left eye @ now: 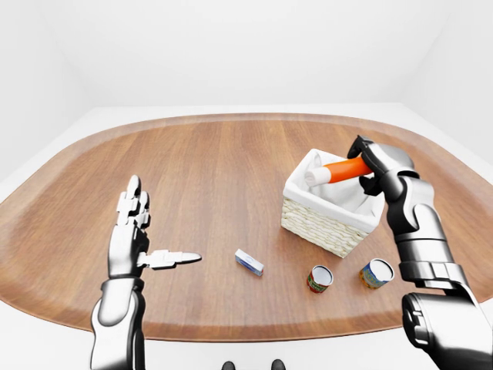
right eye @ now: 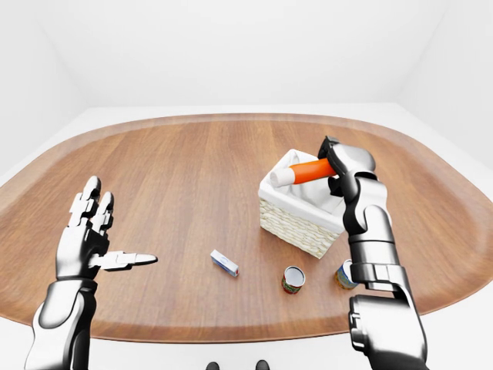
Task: Pick up the ketchup, and put it in the basket.
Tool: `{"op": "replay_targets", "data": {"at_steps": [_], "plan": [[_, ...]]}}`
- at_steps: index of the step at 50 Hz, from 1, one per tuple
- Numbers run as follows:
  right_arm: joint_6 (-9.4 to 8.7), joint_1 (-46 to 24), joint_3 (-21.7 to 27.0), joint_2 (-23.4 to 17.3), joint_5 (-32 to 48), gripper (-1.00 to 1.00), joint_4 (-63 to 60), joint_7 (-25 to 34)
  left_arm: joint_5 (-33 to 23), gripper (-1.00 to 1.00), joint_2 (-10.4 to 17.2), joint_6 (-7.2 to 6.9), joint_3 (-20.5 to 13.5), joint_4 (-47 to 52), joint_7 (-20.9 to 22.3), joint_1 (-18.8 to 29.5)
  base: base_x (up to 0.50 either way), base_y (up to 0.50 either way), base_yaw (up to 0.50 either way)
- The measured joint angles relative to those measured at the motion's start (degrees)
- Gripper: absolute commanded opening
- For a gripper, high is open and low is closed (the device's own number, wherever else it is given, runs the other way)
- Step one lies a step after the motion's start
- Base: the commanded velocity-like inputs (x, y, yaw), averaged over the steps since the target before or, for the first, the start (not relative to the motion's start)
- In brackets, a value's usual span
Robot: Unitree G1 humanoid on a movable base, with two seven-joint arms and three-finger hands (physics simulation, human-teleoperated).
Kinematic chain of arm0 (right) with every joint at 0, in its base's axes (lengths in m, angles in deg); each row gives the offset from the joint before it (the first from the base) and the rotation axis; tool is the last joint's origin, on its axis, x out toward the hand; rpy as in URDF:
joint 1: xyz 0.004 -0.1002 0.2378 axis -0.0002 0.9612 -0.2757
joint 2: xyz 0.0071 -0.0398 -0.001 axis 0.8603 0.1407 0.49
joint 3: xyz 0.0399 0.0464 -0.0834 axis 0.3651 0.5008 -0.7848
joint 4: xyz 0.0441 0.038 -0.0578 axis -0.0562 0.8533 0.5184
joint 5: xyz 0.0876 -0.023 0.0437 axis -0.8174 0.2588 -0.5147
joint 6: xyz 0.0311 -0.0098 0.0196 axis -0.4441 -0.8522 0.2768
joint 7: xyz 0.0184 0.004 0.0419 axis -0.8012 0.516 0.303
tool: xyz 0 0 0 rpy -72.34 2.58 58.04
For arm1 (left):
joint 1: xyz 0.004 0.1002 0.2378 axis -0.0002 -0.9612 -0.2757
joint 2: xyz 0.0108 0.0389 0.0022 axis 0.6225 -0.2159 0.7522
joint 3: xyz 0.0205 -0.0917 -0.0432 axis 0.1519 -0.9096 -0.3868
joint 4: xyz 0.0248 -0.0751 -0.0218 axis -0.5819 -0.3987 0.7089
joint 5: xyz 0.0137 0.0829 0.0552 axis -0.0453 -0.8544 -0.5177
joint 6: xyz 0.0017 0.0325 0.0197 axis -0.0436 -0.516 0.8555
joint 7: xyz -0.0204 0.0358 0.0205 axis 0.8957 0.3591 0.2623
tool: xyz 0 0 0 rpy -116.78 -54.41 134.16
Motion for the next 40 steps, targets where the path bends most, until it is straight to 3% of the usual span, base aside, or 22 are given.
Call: {"op": "replay_targets", "data": {"at_steps": [13, 40], "plan": [[0.00, -0.27, -0.25, 0.32, -0.10, -1.00, 1.43, -0.92, 0.06, 1.00, -0.02, 0.00, -0.09, 0.04, 0.09, -0.07, 0.00, 0.00, 0.00], [0.00, -1.81, -1.91, 1.22, -3.40, -1.00, 12.26, -8.48, 0.16, 1.00, -0.02, 0.00, -0.32, 0.42, 0.24, -0.10, 0.00, 0.00, 0.00]]}}
